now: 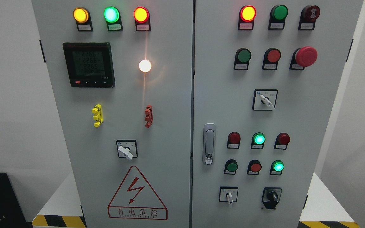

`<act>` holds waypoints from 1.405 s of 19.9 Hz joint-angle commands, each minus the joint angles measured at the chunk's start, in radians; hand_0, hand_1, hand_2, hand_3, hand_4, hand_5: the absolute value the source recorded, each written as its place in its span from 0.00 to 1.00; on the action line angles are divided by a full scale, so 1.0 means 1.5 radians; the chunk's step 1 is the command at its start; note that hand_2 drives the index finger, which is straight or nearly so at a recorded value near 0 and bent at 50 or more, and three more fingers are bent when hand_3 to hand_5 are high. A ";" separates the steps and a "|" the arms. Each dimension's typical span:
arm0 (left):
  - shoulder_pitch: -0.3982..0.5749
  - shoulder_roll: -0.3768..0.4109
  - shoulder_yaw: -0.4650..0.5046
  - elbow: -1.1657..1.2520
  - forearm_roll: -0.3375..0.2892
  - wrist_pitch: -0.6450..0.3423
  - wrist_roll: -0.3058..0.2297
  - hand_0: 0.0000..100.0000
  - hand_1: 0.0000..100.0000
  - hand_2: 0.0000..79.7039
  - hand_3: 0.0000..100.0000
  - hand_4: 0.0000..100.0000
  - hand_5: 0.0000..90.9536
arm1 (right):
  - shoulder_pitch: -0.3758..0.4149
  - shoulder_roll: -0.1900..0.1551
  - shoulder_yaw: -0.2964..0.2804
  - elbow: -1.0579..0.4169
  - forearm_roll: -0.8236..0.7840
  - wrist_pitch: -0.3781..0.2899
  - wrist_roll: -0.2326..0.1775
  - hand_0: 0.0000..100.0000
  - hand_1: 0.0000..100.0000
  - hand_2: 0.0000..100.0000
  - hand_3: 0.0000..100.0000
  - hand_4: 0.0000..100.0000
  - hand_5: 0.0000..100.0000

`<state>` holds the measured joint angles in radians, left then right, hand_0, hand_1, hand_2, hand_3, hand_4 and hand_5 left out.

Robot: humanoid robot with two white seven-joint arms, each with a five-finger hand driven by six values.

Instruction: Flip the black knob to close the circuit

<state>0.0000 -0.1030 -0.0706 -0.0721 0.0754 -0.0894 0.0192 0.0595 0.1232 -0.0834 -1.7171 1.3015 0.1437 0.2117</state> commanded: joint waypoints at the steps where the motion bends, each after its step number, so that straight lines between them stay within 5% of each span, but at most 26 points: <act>1: 0.004 0.000 0.000 0.000 0.000 0.000 0.001 0.12 0.56 0.00 0.00 0.00 0.00 | -0.070 0.006 -0.028 -0.055 0.023 0.005 0.018 0.00 0.00 0.93 1.00 0.91 0.93; 13: 0.004 0.000 0.000 0.000 0.000 0.000 0.001 0.12 0.56 0.00 0.00 0.00 0.00 | -0.150 0.006 -0.052 -0.032 0.045 0.005 0.044 0.00 0.00 0.93 1.00 0.92 0.93; 28: 0.004 -0.001 0.000 0.000 0.000 0.000 0.001 0.12 0.56 0.00 0.00 0.00 0.00 | -0.185 0.005 -0.067 -0.009 0.068 0.006 0.048 0.00 0.00 0.93 1.00 0.91 0.93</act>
<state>0.0000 -0.1028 -0.0706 -0.0721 0.0754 -0.0893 0.0191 -0.1996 0.1301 -0.1688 -1.7474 1.3970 0.1529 0.2848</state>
